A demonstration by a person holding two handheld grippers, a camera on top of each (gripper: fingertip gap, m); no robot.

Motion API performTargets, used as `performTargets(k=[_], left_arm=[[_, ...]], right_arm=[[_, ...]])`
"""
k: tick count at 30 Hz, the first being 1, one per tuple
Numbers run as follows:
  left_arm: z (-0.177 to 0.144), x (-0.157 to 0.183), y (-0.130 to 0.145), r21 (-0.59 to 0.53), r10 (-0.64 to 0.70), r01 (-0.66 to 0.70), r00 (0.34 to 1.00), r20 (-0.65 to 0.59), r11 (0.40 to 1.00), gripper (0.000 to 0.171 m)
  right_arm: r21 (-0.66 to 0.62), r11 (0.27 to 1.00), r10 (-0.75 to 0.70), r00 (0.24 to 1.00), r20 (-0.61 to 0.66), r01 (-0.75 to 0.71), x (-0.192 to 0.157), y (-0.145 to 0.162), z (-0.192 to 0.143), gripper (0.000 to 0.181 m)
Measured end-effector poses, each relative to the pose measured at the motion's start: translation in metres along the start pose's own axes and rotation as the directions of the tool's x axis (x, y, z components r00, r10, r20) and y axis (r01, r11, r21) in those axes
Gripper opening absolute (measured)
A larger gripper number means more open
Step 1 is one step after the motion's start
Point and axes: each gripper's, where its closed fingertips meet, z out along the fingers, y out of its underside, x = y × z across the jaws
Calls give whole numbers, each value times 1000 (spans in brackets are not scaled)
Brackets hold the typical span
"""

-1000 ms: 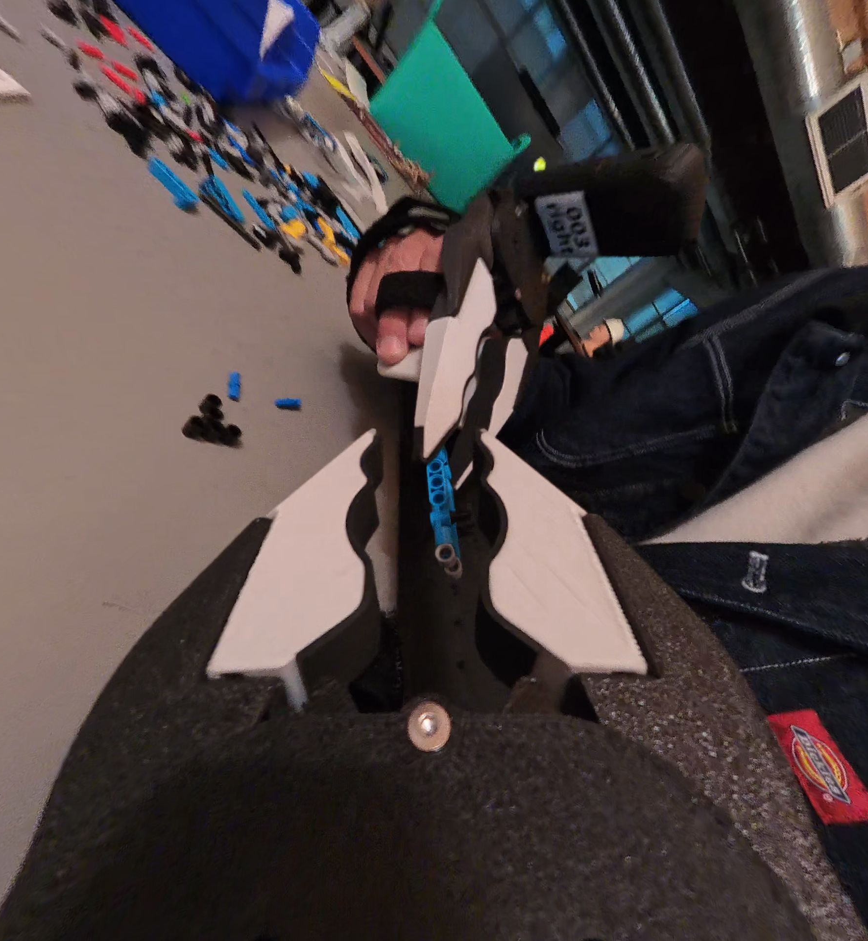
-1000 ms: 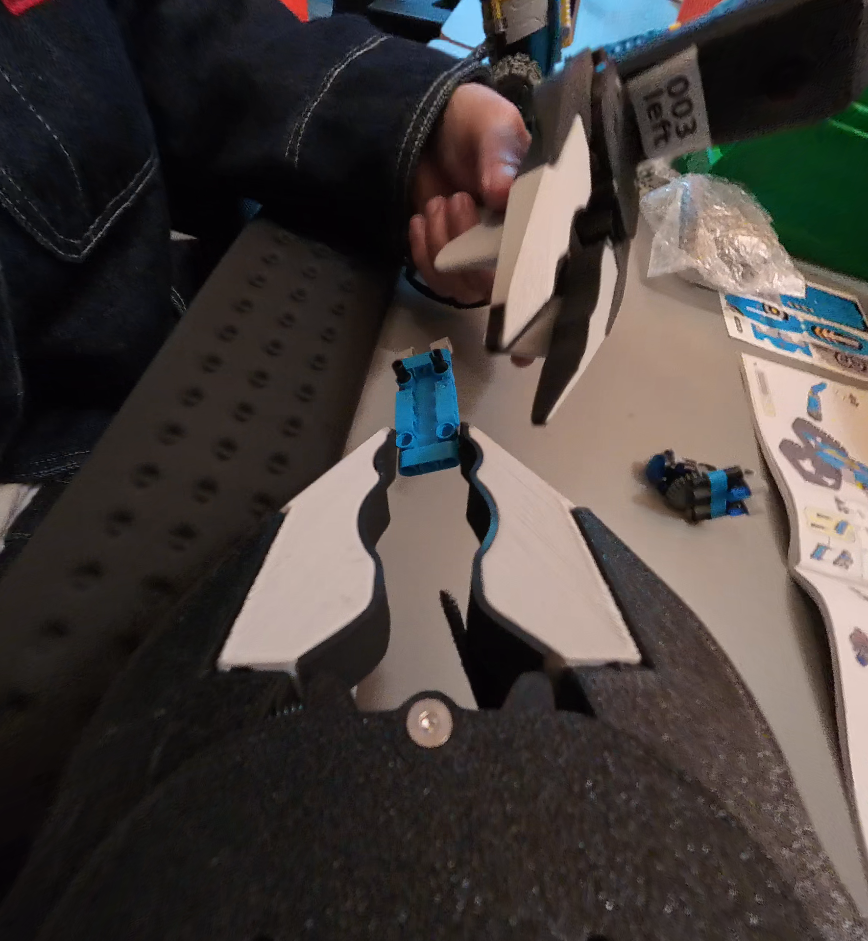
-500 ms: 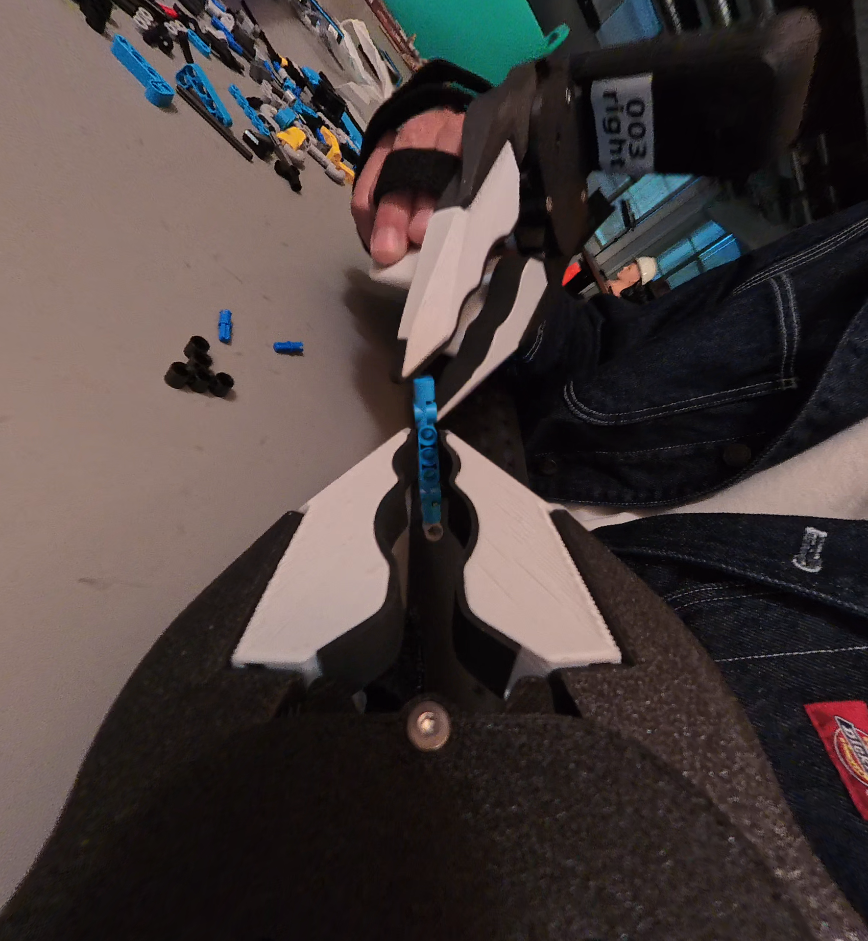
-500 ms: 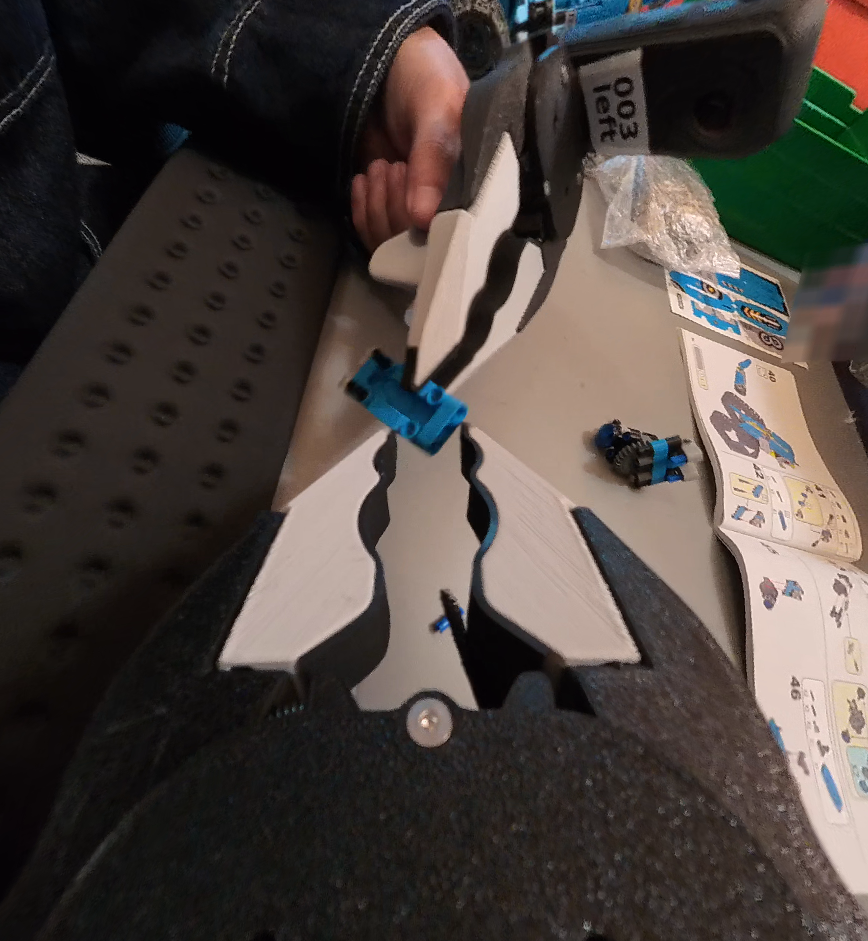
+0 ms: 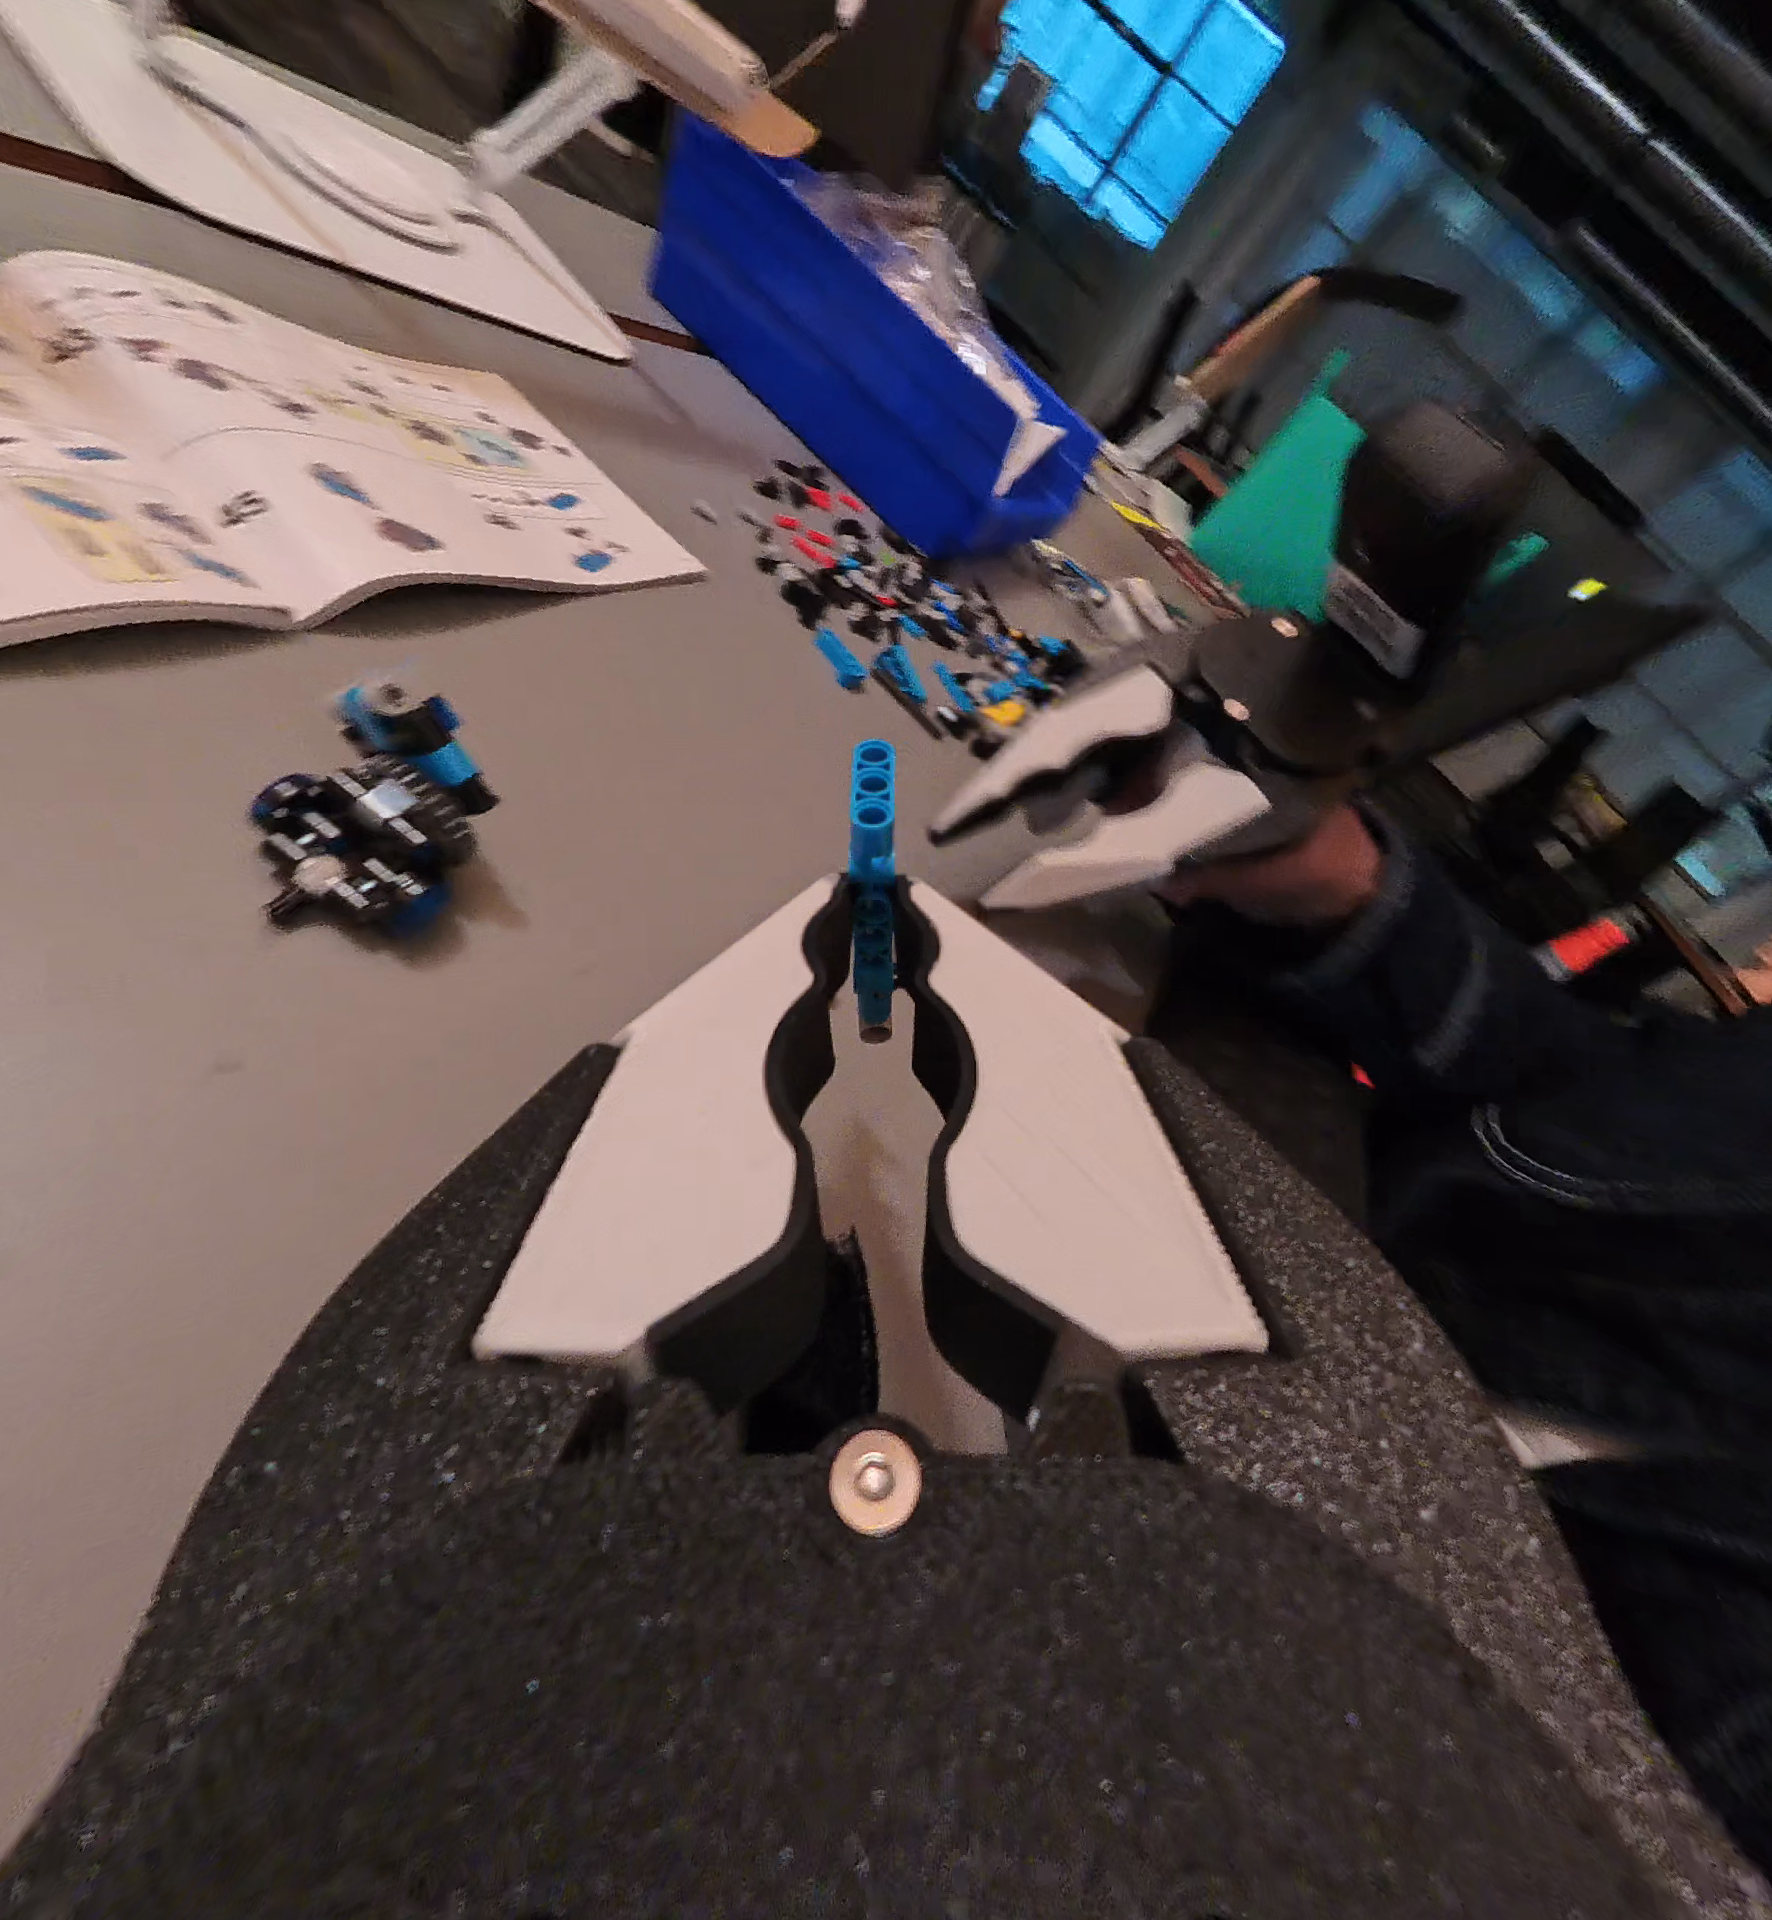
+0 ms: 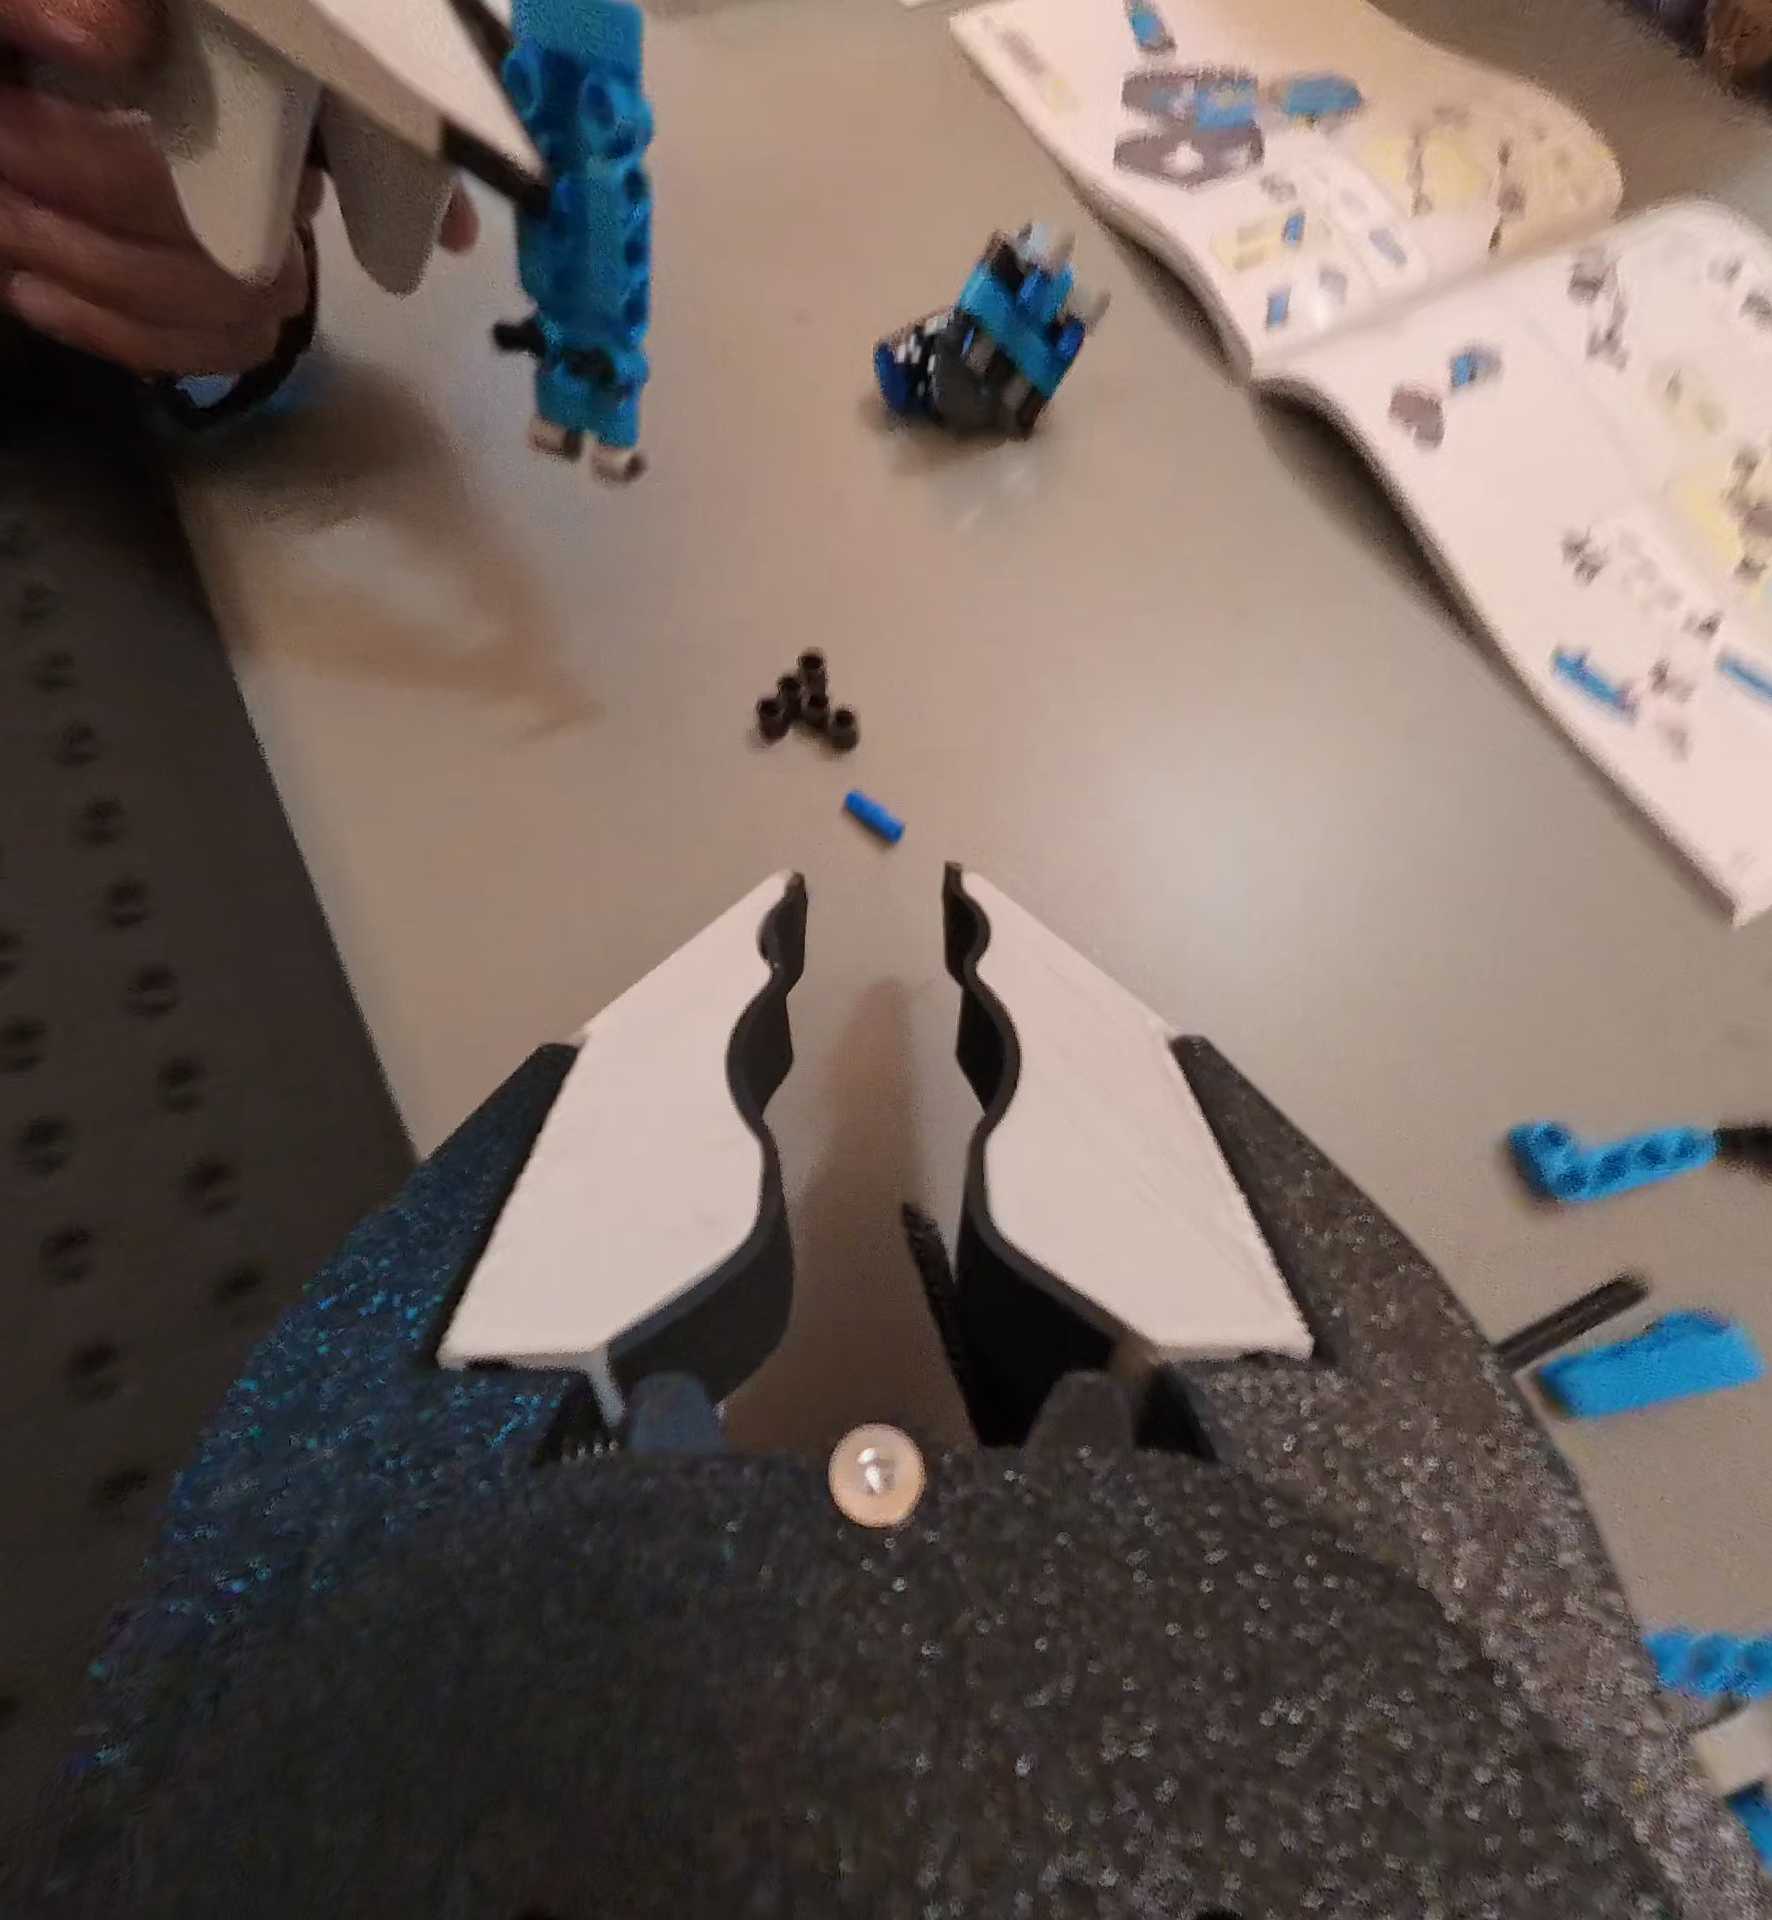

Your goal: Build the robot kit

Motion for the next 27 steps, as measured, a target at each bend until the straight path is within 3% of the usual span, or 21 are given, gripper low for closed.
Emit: performTargets(k=[3,6,10,27], left_arm=[[0,-8,-3,18,-3,2,999,53,1000,7],[2,-10,-2,18,-50,49,998,31,999,7],[-1,-8,-6,39,-17,15,999,40,999,7],[6,-1,-5,22,143,-147,983,117,989,7]], right_arm=[[-90,996,19,999,-40,-22,-15,25,3,22],[-103,995,-21,997,-73,14,-17,25,6,6],[-96,995,-5,999,-37,1,-20,23,13,20],[-88,991,99,995,0,-99,-16,20,22,5]])
